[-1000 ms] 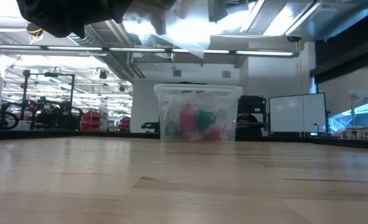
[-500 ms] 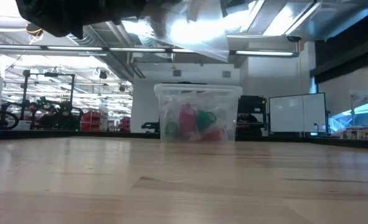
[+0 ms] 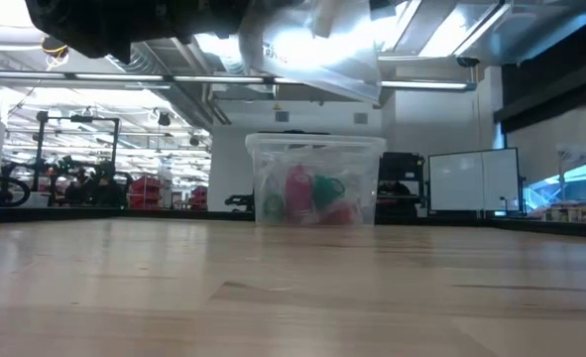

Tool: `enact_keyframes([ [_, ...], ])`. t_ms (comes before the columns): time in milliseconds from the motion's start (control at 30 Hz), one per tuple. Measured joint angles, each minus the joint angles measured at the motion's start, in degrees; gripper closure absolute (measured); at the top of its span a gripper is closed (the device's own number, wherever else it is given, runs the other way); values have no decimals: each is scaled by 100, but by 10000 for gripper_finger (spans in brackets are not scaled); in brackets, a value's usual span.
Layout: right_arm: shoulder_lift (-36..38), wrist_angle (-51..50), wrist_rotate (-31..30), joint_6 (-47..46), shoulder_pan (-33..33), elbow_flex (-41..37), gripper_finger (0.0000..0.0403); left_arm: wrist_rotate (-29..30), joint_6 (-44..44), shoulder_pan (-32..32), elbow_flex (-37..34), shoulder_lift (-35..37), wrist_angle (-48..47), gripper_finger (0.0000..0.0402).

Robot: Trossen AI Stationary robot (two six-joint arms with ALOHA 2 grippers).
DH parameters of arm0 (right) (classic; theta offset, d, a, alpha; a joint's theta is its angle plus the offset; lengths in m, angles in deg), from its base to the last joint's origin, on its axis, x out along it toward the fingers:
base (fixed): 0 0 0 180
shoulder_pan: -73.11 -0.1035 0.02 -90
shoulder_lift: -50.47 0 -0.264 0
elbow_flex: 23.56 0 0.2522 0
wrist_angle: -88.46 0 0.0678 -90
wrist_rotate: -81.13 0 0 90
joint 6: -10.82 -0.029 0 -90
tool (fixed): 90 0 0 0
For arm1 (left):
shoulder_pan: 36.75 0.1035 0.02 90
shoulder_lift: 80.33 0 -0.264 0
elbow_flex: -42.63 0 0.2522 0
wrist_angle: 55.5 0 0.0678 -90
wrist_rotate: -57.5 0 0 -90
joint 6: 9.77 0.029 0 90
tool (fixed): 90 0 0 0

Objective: Roll bandage
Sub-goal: Open the transparent zip bag

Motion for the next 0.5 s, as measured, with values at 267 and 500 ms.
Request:
enact_keyframes([
  [267,0,7,8,2,14,0,401,-143,-176,0,0,0,-7,401],
  [500,0,14,46,2,14,0,401,-143,81,0,29,2,-193,336],
])
